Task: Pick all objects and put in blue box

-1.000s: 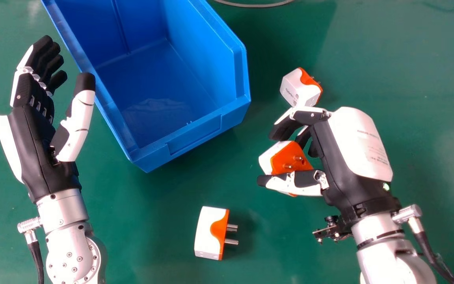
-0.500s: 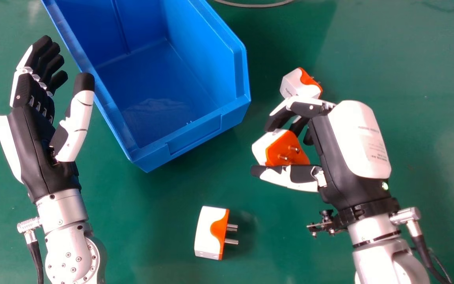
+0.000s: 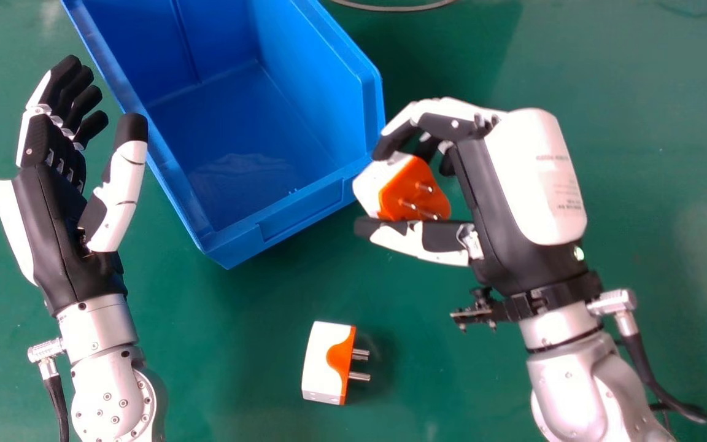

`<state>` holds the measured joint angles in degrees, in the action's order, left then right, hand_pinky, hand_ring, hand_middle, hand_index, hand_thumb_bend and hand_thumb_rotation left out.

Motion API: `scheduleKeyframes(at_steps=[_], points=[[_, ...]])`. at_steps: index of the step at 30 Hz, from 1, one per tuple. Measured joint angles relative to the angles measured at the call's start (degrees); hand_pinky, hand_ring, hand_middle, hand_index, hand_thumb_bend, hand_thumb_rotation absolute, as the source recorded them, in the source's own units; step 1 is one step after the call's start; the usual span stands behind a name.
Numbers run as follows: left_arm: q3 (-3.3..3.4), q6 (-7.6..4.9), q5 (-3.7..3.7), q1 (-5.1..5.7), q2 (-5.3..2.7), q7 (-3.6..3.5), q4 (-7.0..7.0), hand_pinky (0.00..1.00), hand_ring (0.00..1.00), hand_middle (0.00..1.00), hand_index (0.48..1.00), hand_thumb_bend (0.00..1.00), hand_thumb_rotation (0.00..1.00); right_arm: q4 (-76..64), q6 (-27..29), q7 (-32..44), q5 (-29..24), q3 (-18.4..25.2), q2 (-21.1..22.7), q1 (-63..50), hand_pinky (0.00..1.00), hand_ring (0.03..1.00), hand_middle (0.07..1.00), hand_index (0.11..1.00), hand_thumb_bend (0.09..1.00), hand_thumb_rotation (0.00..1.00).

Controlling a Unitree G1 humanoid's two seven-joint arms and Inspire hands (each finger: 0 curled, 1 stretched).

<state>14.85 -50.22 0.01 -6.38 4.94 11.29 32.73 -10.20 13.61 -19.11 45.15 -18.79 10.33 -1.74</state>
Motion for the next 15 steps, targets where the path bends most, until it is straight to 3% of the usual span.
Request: scheduleKeyframes(at_steps=[15], points=[[-0.01, -0.05, -0.2, -0.31, -0.15, -0.13, 0.01, 0.78, 0.81, 0.82, 0.803, 0.7, 0.46, 2.18, 1.58, 0.8, 0.32, -1.21, -2.14, 13.17, 0.3, 0.438, 0.556, 0.464, 0.491, 0.0]])
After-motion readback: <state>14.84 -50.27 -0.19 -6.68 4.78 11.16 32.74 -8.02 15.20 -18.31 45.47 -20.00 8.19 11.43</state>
